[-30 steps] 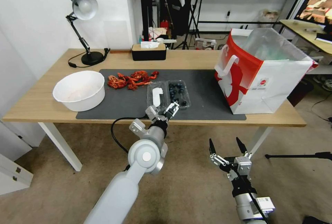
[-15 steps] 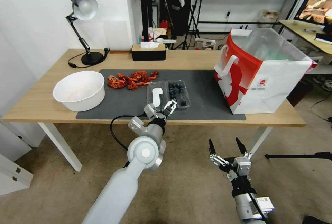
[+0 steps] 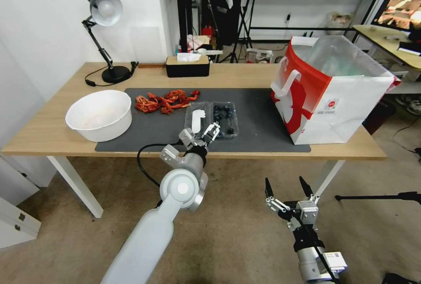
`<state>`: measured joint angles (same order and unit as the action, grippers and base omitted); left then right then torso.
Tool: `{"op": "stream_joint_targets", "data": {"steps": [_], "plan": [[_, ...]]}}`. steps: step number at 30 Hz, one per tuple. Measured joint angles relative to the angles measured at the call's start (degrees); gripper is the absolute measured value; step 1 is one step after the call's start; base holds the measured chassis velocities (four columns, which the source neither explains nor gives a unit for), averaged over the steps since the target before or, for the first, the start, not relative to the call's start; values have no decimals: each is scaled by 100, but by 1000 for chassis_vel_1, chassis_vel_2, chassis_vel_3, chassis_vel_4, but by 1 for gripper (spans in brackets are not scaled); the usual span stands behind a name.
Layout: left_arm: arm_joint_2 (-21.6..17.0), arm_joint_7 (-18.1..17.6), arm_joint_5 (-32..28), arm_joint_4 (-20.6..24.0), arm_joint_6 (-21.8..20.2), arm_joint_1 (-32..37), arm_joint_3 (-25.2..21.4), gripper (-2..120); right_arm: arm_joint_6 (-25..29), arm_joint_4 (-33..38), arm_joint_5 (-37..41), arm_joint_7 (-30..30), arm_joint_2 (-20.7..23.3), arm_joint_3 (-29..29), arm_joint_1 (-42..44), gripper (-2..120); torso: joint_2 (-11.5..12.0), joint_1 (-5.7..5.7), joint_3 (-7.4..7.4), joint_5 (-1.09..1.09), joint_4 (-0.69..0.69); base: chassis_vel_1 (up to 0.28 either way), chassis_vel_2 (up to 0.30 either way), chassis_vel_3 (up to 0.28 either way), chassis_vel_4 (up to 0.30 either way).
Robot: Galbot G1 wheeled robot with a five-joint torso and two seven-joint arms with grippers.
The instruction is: Close the takeout container lid, then place the container into the takeout bag.
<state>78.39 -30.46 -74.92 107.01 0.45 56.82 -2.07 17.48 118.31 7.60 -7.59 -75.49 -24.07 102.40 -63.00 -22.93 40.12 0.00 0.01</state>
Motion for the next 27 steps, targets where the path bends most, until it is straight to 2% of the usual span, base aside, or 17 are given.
{"op": "stream_joint_targets", "data": {"steps": [10,14,18,22,24,27], "plan": [[-50,347,307,111,74,85,54,100,21,-3,-24,2,-12,10,23,100,0,0,0,0,0,0,0,0,0],[-69,580,648,130,153,120,134,100,37,-9,-33,5,-22,10,38,100,0,0,0,0,0,0,0,0,0],[-126,941,1445,110,244,189,250,100,60,-9,-59,5,-36,12,52,100,-2,0,-1,0,-1,0,0,0,0],[-161,1058,1796,66,272,199,265,100,72,-10,-73,5,-42,14,62,100,-2,1,-1,0,-1,0,0,0,0],[-214,1181,2180,15,319,197,268,100,80,-9,-95,5,-51,23,70,100,-2,1,-1,0,-1,0,0,0,0],[-240,1237,2326,4,342,173,269,100,85,-8,-112,5,-56,26,69,100,-2,1,-1,0,-1,0,0,0,0]]}}
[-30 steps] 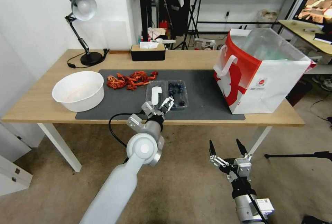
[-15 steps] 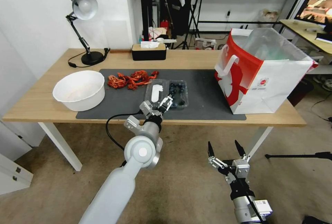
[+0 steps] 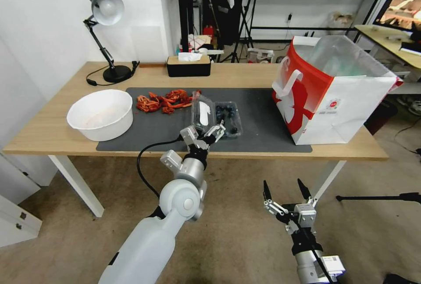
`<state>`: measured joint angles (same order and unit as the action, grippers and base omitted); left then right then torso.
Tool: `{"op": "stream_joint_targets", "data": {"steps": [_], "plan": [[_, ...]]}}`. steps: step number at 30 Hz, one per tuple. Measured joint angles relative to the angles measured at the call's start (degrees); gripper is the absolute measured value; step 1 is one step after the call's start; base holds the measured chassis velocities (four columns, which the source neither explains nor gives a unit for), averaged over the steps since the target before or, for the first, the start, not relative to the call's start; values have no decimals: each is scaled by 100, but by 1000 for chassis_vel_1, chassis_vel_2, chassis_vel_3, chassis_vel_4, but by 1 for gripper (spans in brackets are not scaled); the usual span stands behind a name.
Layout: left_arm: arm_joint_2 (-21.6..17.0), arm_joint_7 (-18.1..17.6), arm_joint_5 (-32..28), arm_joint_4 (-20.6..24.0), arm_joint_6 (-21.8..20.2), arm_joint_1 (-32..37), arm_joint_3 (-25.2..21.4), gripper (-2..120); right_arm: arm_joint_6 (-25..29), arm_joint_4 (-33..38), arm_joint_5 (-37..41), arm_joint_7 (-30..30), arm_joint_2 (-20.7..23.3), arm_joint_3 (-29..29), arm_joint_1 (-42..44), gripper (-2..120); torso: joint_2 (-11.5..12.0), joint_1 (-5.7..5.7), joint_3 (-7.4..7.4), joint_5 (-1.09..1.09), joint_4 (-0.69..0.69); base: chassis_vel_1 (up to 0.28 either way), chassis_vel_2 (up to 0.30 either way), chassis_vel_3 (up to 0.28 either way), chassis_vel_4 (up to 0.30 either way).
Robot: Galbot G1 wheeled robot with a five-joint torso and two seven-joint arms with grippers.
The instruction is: Close the takeout container lid, then place the container into the takeout bag.
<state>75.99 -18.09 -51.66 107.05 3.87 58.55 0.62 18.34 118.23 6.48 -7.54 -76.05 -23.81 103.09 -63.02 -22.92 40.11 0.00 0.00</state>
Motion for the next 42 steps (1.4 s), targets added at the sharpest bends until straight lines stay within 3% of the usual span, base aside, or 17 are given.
{"op": "stream_joint_targets", "data": {"steps": [11,22,35,39,42], "plan": [[-86,372,90,0,69,-135,11,100,2,24,-46,-5,-16,9,-2,100,0,0,0,0,0,0,0,0,0],[-183,1009,185,-111,76,-310,241,100,3,55,-55,-14,0,0,5,100,-1,0,0,0,0,0,0,0,0],[-247,1447,79,-615,-108,-1030,701,100,3,94,-51,-18,25,-73,43,100,-1,0,0,0,0,0,0,0,0],[-240,1453,-139,-746,-253,-1197,824,100,3,94,-42,-24,38,-101,42,100,-1,0,0,0,0,0,0,0,0],[-215,1325,-773,-807,-658,-1399,905,100,0,104,-38,-29,43,-118,33,100,-1,0,0,0,0,0,0,0,0]]}}
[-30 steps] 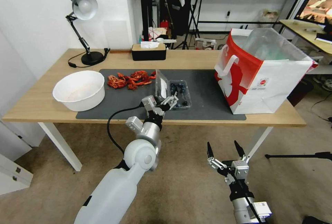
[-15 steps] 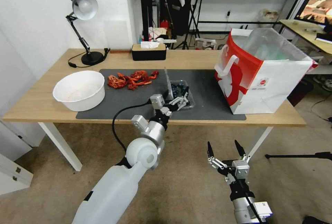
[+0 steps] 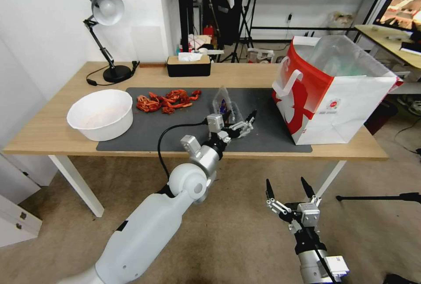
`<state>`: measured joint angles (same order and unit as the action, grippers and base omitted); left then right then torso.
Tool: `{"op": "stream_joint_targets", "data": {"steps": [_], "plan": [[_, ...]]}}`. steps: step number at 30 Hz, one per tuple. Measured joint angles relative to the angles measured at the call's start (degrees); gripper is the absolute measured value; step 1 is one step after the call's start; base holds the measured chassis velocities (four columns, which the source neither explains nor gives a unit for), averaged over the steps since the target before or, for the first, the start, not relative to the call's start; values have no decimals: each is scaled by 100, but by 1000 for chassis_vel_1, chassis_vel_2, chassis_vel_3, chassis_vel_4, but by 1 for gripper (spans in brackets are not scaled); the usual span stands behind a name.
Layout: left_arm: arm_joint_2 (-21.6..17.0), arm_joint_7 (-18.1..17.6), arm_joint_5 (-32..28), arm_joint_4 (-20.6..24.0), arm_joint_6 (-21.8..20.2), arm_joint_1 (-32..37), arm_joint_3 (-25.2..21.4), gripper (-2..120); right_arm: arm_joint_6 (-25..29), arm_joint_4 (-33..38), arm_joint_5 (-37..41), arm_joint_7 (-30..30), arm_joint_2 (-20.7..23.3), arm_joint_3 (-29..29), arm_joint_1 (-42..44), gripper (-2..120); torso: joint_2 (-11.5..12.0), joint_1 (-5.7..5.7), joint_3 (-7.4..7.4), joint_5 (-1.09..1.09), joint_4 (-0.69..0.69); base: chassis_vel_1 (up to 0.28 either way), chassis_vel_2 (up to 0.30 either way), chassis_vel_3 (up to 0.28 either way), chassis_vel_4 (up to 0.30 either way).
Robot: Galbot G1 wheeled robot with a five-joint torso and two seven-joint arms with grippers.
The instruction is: Close the takeout container lid, then place the container into the takeout bag.
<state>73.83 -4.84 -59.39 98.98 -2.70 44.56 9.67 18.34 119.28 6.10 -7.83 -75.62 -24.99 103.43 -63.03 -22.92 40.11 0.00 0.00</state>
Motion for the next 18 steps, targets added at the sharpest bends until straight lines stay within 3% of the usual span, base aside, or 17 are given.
{"op": "stream_joint_targets", "data": {"steps": [2,4,5,8,10,12,15,18], "plan": [[16,-82,-236,-10,-126,-64,2,100,-3,0,1,0,3,-3,-1,100,0,0,0,0,0,0,0,0,0],[79,-443,-990,-21,-538,-229,-26,100,-11,0,4,-1,11,-7,-2,100,0,0,-1,0,0,0,0,0,0],[79,-443,-990,-21,-538,-229,-26,100,-11,0,4,-1,11,-7,-2,100,0,0,-1,0,0,0,0,0,0],[170,-1007,-1845,-16,-945,-398,-111,100,-16,0,14,-1,16,-11,-12,100,0,0,-1,0,0,0,0,0,0],[185,-1133,-2002,-6,-1012,-430,-123,100,-17,0,17,-1,18,-11,-15,100,0,0,-1,0,0,0,0,0,0],[210,-1317,-2187,-1,-1094,-480,-135,97,-19,0,20,-1,21,-12,-23,100,0,0,-1,0,1,0,0,0,0],[264,-1736,-2399,-84,-1318,-613,-138,81,-29,9,36,-1,25,-16,-30,100,0,0,-1,0,0,0,0,0,0],[283,-1912,-2401,-133,-1425,-658,-133,71,-52,52,87,8,32,-27,-36,100,0,0,-1,0,0,0,0,0,0]]}}
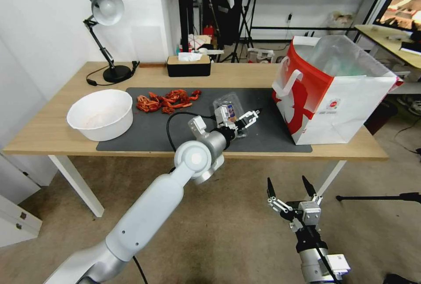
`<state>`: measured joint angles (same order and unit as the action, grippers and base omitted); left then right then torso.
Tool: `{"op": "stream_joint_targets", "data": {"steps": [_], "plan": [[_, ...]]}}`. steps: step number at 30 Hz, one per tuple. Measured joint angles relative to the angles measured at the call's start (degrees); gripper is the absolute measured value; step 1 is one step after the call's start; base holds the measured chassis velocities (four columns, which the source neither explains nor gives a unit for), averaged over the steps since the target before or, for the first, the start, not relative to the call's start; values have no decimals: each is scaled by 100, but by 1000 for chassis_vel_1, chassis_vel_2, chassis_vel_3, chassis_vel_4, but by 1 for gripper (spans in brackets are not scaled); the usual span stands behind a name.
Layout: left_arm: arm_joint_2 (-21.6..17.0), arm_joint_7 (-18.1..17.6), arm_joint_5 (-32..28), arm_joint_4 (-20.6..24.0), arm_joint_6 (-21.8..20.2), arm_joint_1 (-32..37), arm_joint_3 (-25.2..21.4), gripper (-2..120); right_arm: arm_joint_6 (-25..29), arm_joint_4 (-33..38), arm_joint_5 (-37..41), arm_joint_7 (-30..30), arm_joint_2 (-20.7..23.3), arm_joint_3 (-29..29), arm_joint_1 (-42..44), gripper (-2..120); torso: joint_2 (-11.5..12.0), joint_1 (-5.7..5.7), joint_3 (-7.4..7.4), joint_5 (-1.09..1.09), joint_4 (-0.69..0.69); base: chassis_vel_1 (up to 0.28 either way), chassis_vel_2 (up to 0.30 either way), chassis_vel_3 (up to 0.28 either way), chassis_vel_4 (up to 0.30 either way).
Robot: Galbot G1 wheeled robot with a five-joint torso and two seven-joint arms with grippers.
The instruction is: Close the takeout container lid, then place the container into the takeout bag.
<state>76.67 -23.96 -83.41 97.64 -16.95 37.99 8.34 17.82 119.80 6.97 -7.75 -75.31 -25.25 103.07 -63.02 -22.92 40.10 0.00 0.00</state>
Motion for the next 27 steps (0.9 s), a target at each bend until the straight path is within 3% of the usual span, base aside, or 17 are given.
{"op": "stream_joint_targets", "data": {"steps": [6,9,14,19,20,21,25,27], "plan": [[-4,-223,144,-87,-108,-30,7,53,-85,148,295,93,72,-167,-60,100,0,0,0,0,0,0,0,0,0],[-71,-270,231,-103,-179,-31,-1,37,-200,334,819,311,214,-437,-153,100,0,0,0,-1,0,0,0,0,0],[-124,-272,288,-115,-230,-32,-15,23,-396,510,1647,612,406,-774,-339,100,0,0,0,0,0,0,0,0,0],[-161,-273,350,-120,-268,-11,-17,3,-923,730,3244,885,779,-1144,-778,100,0,1,0,0,0,0,0,0,0],[-176,-272,357,-124,-269,-7,-17,0,-1239,798,3944,871,889,-1221,-971,100,0,0,0,0,0,0,0,0,0],[-176,-272,357,-124,-269,-7,-17,0,-1239,798,3944,871,889,-1221,-971,100,0,0,0,0,0,0,0,0,0],[-194,-252,363,-163,-262,9,-19,0,-2400,1010,6220,442,1156,-1334,-1552,100,0,0,1,1,2,0,0,0,0],[-191,-242,364,-189,-256,6,-13,0,-2568,1005,6541,359,1199,-1329,-1652,100,0,0,0,0,1,0,0,0,0]]}}
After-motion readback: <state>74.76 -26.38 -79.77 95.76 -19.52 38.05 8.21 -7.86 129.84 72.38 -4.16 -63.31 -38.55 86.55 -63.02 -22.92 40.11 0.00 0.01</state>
